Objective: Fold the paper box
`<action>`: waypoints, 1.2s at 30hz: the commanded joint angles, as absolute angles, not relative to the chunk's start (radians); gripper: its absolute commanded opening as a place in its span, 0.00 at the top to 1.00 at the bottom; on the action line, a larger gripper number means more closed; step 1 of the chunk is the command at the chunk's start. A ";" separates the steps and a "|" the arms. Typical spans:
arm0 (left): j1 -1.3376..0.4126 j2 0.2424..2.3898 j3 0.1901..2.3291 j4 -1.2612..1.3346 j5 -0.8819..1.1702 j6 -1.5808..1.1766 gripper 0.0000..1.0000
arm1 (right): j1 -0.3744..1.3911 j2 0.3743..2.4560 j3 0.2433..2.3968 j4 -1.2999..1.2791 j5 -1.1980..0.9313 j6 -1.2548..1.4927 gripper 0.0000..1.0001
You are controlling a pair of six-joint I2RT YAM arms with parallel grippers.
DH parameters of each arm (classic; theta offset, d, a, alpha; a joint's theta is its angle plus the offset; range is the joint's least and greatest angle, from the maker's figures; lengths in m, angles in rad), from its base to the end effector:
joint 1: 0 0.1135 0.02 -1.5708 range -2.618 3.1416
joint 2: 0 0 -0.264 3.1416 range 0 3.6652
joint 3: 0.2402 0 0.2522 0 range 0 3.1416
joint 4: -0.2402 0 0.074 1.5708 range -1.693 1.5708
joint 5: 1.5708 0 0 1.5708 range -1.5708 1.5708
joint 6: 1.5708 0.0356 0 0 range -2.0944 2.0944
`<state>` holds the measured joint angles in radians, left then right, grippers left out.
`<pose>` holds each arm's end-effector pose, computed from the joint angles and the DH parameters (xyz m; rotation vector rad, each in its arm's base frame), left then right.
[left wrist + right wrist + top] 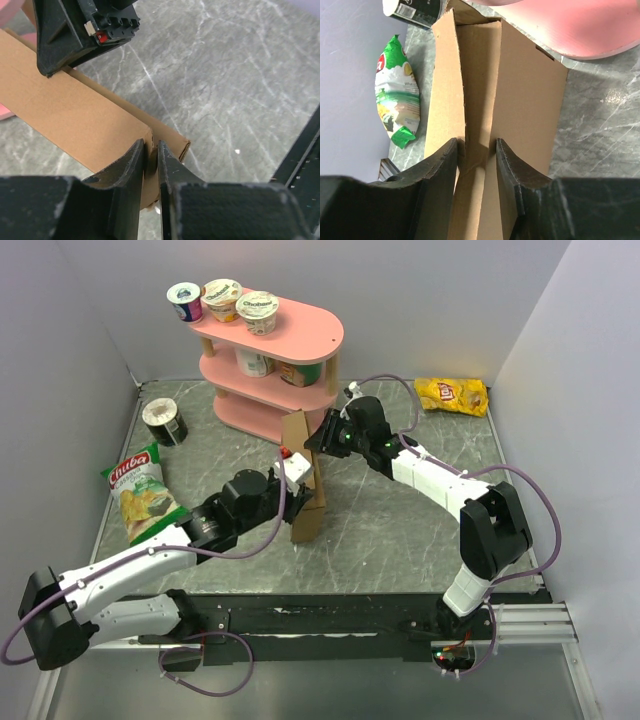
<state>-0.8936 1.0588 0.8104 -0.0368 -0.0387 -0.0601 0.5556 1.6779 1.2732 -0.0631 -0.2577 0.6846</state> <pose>0.1565 -0.1924 0.3108 0.7450 1.7510 -0.6213 0.3298 0.2154 0.2858 -0.0328 2.1849 1.0084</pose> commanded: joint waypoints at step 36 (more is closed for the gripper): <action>-0.943 1.039 0.916 -0.159 0.003 -0.118 0.02 | 0.565 1.632 1.204 -0.150 -0.242 0.667 0.83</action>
